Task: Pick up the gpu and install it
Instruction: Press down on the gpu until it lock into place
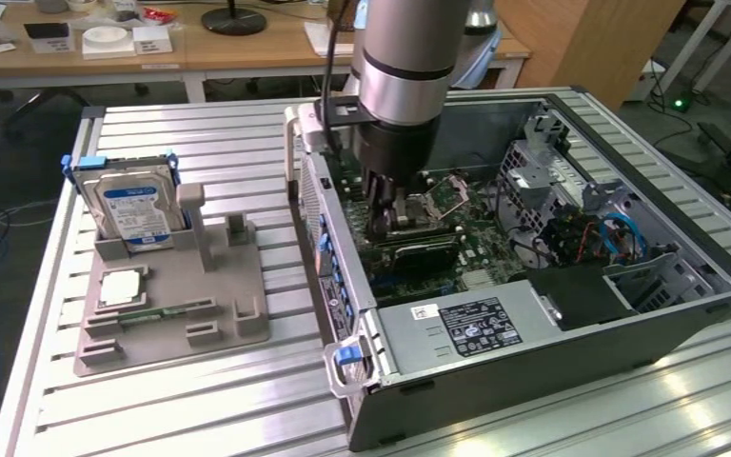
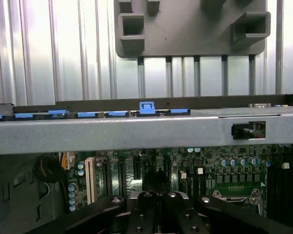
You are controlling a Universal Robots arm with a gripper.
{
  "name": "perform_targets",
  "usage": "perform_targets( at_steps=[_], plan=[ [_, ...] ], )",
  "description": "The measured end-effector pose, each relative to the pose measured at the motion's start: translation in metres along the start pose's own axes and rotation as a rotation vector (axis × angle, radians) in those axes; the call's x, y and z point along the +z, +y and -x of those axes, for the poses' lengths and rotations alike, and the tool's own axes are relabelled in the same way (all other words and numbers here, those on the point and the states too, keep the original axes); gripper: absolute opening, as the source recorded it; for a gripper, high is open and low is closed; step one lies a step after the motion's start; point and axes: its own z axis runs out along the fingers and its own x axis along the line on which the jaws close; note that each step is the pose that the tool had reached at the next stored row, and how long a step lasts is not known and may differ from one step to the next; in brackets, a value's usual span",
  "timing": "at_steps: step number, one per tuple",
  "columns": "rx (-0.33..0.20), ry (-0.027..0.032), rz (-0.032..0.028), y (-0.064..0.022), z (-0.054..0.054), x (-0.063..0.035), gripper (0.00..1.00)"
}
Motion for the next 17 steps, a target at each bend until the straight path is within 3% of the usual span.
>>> perform_targets(
  at_steps=[8,17],
  plan=[
    [0.000,0.0001,0.0001,0.0153,-0.001,-0.0003,0.10],
    [0.000,0.0000,0.0001,0.0223,0.000,-0.0001,0.10]
  ],
)
